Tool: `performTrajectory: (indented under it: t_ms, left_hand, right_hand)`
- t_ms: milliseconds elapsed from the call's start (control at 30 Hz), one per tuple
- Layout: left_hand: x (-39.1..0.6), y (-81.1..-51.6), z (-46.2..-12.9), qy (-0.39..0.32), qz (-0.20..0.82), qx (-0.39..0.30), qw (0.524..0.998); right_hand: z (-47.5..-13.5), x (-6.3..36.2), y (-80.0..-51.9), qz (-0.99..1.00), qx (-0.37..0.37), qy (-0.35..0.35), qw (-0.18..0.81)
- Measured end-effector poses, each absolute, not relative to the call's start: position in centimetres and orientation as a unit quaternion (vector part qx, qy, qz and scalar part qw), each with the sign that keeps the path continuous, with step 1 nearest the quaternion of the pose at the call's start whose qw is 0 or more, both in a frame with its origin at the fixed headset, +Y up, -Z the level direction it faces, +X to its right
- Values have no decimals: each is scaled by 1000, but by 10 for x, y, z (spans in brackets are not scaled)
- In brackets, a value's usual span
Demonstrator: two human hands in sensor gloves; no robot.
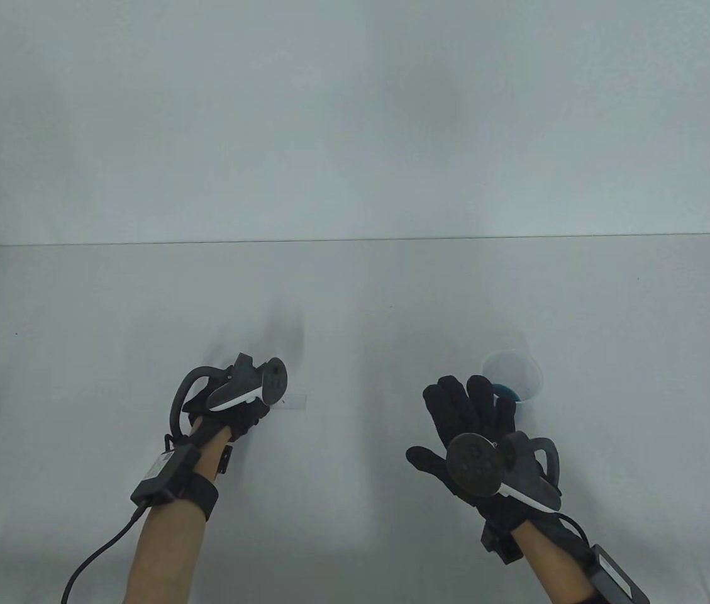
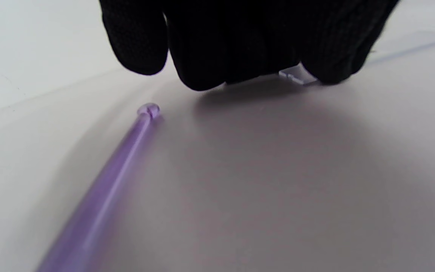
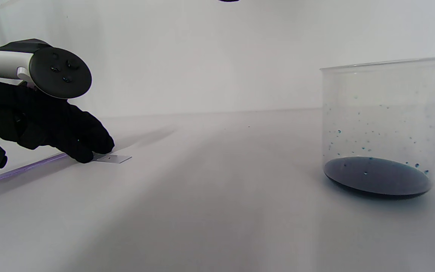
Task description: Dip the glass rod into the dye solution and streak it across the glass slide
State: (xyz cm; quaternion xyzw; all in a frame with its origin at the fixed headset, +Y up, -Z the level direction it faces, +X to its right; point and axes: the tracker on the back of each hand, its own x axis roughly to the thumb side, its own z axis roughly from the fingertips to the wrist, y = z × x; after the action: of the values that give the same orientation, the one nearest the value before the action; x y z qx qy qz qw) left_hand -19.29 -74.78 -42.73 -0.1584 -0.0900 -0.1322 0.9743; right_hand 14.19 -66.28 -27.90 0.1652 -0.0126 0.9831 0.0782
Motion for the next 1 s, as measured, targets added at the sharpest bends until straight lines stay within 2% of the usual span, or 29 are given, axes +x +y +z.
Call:
performTrajectory:
  t_ms: [367, 700, 1000]
  left_hand:
    - [-154, -749, -400, -165, -141, -141, 966]
    - [-106, -752, -356, -239, -141, -118, 953]
    - [-80, -752, -323, -294, -146, -118, 937]
  right_hand:
    - [-278, 141, -662, 983, 168, -18, 78]
    - [-277, 141, -661, 982, 169, -21, 78]
    - [-276, 140, -661, 982, 170, -23, 78]
